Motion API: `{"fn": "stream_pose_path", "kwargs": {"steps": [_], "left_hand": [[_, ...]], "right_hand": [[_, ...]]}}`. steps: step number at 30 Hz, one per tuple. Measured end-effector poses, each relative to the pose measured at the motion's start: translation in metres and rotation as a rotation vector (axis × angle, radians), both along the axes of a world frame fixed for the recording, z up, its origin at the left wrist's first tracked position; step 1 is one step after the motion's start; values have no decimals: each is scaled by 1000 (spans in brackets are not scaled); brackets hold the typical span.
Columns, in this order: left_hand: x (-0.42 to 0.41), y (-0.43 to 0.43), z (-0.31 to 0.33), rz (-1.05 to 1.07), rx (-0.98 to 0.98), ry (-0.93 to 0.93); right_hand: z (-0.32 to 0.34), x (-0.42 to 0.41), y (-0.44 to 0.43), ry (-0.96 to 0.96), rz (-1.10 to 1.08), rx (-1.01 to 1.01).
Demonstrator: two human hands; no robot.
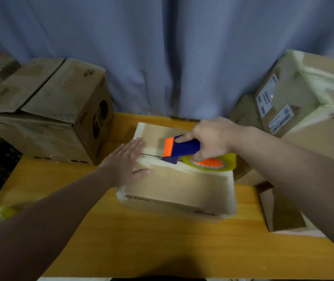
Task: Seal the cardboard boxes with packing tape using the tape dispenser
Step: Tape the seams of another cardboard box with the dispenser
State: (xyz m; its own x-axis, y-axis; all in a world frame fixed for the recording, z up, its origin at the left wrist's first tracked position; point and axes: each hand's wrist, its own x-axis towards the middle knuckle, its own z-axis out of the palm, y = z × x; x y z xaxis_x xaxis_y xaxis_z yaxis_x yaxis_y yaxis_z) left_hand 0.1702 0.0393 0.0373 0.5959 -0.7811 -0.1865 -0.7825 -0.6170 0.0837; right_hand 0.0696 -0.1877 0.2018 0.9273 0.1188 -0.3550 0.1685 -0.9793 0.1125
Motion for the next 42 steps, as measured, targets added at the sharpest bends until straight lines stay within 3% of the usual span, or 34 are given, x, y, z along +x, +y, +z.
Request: {"fn": "stream_pose_path", "kwargs": {"steps": [8, 16, 18, 22, 29, 42], "left_hand": [[-18, -16, 14, 101, 168, -54], [-74, -73, 8, -12, 3, -6], [-58, -52, 12, 26, -20, -30], [-39, -24, 18, 173, 158, -34], [-77, -62, 3, 149, 7, -17], [6, -26, 8, 68, 40, -68]], "right_hand": [[-16, -35, -31, 78, -84, -45], [-18, -25, -34, 83, -107, -10], [-17, -24, -35, 95, -117, -6], [-19, -24, -34, 94, -97, -19], [-23, -19, -37, 46, -105, -25], [-38, 39, 3, -51, -163, -22]]}}
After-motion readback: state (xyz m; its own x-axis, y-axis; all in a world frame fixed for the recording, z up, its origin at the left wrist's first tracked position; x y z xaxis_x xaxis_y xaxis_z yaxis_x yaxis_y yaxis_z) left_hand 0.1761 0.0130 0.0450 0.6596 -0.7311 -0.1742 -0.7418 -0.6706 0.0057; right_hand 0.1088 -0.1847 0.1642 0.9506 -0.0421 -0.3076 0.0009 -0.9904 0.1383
